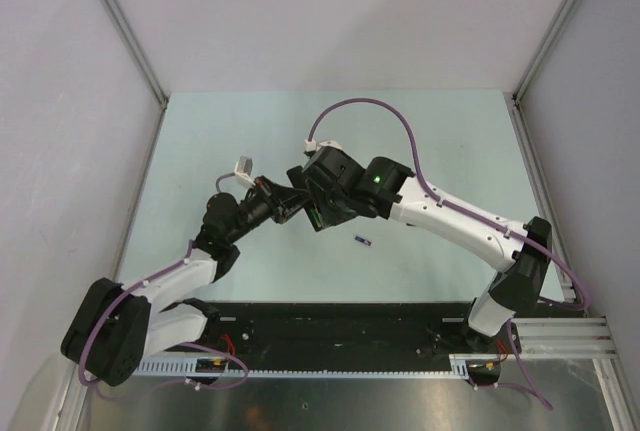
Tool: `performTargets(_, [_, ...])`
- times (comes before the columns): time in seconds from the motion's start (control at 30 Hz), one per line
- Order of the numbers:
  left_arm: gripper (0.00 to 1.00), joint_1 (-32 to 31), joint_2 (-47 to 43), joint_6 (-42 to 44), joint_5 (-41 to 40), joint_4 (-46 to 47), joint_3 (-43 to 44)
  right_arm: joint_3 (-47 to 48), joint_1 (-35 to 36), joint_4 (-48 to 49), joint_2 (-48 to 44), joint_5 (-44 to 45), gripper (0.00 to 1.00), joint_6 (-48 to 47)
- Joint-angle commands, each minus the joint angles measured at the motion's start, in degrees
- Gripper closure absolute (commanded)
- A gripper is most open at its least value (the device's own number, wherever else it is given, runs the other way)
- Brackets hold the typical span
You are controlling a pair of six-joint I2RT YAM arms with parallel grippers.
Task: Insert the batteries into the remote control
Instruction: Load the battery into the remote control.
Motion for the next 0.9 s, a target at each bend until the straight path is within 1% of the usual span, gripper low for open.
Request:
performTargets(0.0, [1.0,-0.68,-0.67,-5.25,5.77,9.29,2.23,2.56,-1.08,1.07,2.16,4.49,0.59,0.41])
performTargets(0.23, [1.0,-0.68,0.3,-5.07,5.94,9.73,2.14,4.85,-1.17,0.45,2.95,4.93,0.56,0.49])
performTargets(0.53, [1.0,-0.59,1.18,-5.42,6.2,10.52,2.23,5.11,-1.34,0.36,2.86,5.02,0.55,0.67])
performTargets(0.87, [1.0,-0.59,2.41,-5.68,6.56,10.97,2.05,5.03,-1.17,2.73,-1.62,5.28,0.5,1.72])
